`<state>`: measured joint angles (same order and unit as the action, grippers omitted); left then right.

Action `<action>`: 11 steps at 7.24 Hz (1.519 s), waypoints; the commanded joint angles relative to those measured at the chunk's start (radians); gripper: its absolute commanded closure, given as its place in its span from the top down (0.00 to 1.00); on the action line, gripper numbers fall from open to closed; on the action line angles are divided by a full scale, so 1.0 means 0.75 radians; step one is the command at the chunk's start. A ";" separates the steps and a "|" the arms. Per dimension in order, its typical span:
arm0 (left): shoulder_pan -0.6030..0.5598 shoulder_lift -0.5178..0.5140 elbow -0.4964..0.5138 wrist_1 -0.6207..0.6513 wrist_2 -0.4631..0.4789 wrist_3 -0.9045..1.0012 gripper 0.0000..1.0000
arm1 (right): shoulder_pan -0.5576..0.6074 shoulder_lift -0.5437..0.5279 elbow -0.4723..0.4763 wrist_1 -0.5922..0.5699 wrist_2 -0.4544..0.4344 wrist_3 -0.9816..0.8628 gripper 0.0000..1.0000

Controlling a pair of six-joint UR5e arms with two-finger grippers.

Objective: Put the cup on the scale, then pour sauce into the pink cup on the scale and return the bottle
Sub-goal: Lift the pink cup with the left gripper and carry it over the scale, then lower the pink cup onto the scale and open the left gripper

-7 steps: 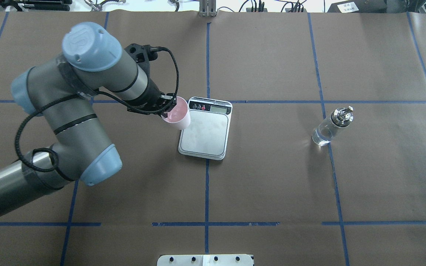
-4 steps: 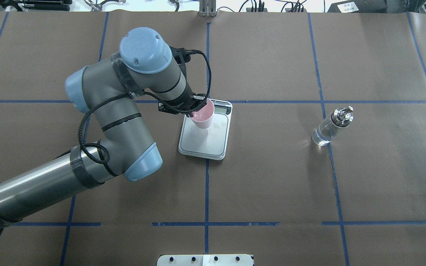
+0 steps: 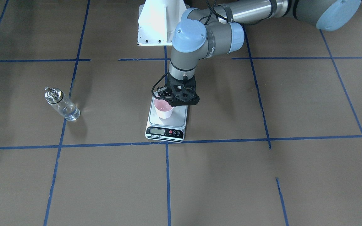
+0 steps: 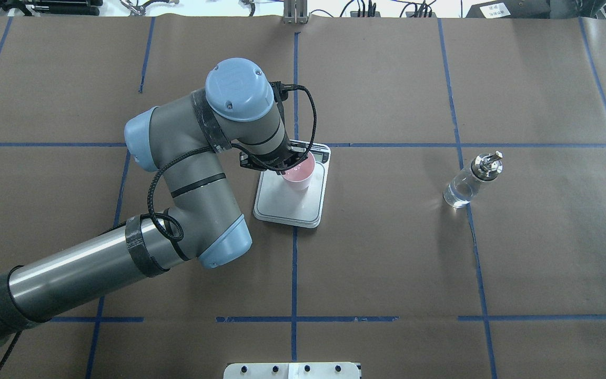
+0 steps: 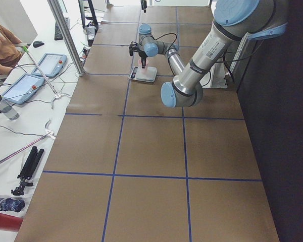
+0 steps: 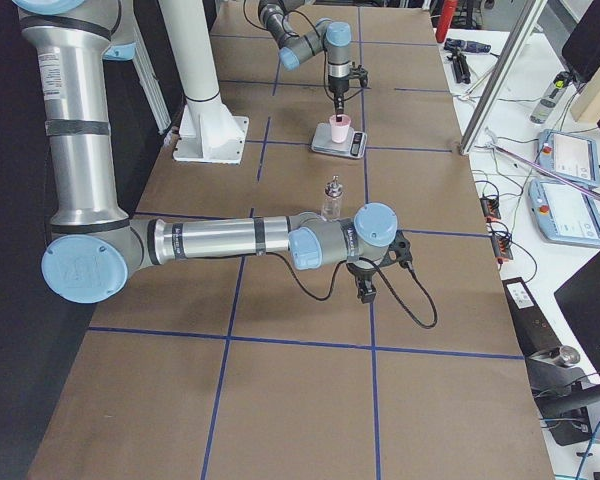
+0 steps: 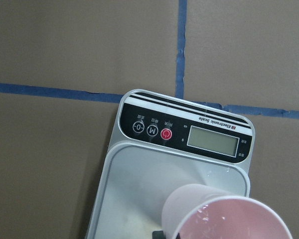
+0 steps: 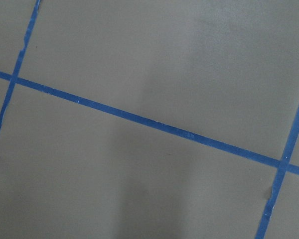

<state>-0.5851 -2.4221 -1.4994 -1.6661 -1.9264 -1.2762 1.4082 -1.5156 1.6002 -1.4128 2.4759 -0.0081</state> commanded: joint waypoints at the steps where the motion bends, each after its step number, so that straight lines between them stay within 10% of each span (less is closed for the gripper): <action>1: -0.001 0.016 -0.019 0.010 0.002 0.000 0.00 | 0.002 0.000 0.002 0.000 0.000 0.001 1.00; 4: -0.001 0.045 -0.054 0.008 0.000 0.000 0.00 | 0.000 0.000 0.002 0.000 0.000 0.001 1.00; 8: 0.001 0.045 -0.079 -0.004 -0.009 0.000 0.45 | 0.000 0.004 0.006 0.000 0.000 0.001 1.00; 11: -0.038 0.206 -0.434 0.004 -0.005 0.004 0.48 | -0.075 0.012 0.030 0.205 0.000 0.269 1.00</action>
<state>-0.5946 -2.3236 -1.7117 -1.6647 -1.9324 -1.2745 1.3891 -1.5059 1.6172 -1.3668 2.4765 0.0886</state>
